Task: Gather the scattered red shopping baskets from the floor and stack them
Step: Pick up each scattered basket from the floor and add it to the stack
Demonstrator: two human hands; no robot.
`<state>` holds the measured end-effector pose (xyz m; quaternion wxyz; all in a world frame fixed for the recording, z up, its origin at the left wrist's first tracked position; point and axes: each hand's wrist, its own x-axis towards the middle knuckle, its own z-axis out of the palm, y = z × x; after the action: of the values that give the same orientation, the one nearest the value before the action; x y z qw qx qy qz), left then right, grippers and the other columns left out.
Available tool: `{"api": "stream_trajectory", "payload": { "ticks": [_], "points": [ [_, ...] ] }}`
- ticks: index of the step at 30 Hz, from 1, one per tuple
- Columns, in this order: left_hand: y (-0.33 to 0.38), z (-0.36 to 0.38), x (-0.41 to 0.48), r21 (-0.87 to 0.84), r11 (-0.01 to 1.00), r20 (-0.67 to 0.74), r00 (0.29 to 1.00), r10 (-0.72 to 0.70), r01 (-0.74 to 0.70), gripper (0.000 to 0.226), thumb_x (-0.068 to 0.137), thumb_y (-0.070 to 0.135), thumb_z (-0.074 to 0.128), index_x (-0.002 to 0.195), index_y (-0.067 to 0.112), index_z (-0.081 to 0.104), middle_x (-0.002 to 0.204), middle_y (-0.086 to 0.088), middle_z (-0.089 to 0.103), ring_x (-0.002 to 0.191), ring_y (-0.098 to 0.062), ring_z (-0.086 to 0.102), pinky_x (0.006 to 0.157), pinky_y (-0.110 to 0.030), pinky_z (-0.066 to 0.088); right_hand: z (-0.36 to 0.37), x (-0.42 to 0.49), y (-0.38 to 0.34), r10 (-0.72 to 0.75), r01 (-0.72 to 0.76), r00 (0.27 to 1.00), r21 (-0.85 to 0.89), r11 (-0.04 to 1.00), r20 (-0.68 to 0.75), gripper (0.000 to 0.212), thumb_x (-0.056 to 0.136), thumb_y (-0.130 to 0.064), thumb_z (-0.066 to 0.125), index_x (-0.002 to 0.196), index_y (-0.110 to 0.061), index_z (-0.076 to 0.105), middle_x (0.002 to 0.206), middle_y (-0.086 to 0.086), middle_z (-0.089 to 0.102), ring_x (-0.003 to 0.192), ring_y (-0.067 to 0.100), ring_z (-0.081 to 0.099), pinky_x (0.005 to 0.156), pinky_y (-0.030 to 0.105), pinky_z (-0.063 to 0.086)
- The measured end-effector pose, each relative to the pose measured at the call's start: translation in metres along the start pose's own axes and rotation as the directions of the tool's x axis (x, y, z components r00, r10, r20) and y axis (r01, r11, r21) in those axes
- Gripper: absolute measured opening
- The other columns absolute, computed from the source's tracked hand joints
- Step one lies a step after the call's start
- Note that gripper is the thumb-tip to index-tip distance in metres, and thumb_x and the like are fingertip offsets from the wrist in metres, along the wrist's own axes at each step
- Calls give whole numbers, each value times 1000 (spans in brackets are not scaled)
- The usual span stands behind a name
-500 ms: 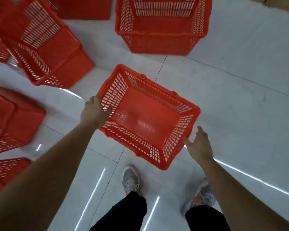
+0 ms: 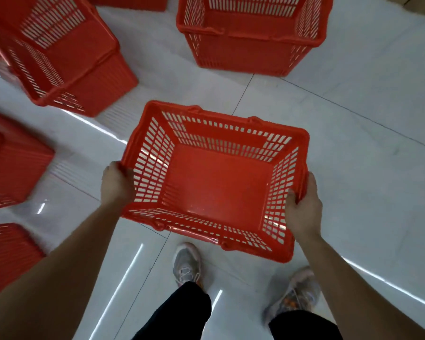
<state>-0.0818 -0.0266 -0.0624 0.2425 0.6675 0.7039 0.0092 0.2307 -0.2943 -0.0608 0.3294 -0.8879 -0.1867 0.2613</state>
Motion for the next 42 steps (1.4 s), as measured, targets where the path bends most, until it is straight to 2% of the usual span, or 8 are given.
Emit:
{"api": "stream_trajectory", "payload": {
  "ticks": [9, 14, 19, 24, 29, 31, 35, 42],
  "points": [
    [-9, -245, -160, -255, 956, -99, 980, -173, 143, 26, 98, 21, 55, 114, 0, 60, 105, -23, 67, 94, -40, 63, 79, -41, 45, -149, -79, -215, -223, 228, 966, -24, 973, 133, 48, 101, -23, 50, 148, -25, 38, 126, -6, 61, 105, 11, 59, 95, 30, 45],
    [4, -391, -262, -400, 890, -248, 909, -334, 218, 26, 96, 25, 59, 115, 6, 62, 99, -4, 63, 84, -20, 55, 76, -34, 40, -220, -136, -335, -348, 352, 918, 12, 936, 190, 43, 100, -24, 51, 140, -36, 42, 111, -19, 59, 86, -14, 58, 79, 16, 41],
    [-15, -485, -349, -566, 779, -315, 802, -508, 271, 24, 94, 24, 61, 114, 11, 64, 96, 1, 63, 86, -21, 59, 77, -36, 44, -243, -192, -438, -465, 478, 842, 23, 878, 274, 48, 97, -20, 53, 142, -32, 43, 116, -12, 61, 100, 9, 56, 91, 29, 40],
    [-66, -539, -407, -675, 671, -352, 666, -658, 307, 22, 93, 21, 63, 111, 9, 65, 87, 3, 61, 80, -23, 59, 69, -33, 40, -215, -251, -527, -592, 627, 709, 42, 778, 383, 51, 95, -12, 57, 145, -15, 46, 134, 10, 61, 121, 31, 57, 100, 33, 38],
    [-133, -579, -436, -763, 544, -315, 534, -785, 350, 28, 95, 25, 62, 116, 8, 65, 84, 6, 60, 65, -2, 50, 59, -24, 36, -151, -319, -600, -637, 705, 592, 65, 706, 493, 49, 94, -10, 58, 142, -14, 49, 128, 12, 65, 116, 33, 61, 98, 37, 44],
    [-164, -595, -444, -800, 490, -287, 496, -819, 346, 28, 95, 26, 61, 118, 9, 64, 90, 0, 67, 66, -3, 54, 58, -24, 39, -119, -349, -628, -656, 741, 544, 67, 668, 524, 51, 94, -11, 58, 144, -15, 47, 129, 14, 64, 116, 34, 60, 99, 39, 44],
    [-230, -625, -463, -824, 440, -276, 426, -861, 356, 32, 95, 27, 61, 120, 8, 62, 91, 1, 64, 70, -10, 60, 59, -25, 44, -54, -413, -670, -658, 761, 456, 121, 637, 600, 53, 94, -14, 57, 145, -18, 45, 133, 10, 62, 121, 31, 58, 103, 41, 44],
    [-329, -663, -480, -824, 382, -291, 266, -919, 418, 31, 95, 27, 62, 120, 9, 63, 95, 0, 66, 71, -10, 58, 63, -28, 45, 53, -501, -704, -670, 793, 262, 241, 560, 695, 47, 93, -12, 57, 138, -23, 48, 121, -3, 64, 110, 22, 61, 89, 32, 43]
  ]
}}
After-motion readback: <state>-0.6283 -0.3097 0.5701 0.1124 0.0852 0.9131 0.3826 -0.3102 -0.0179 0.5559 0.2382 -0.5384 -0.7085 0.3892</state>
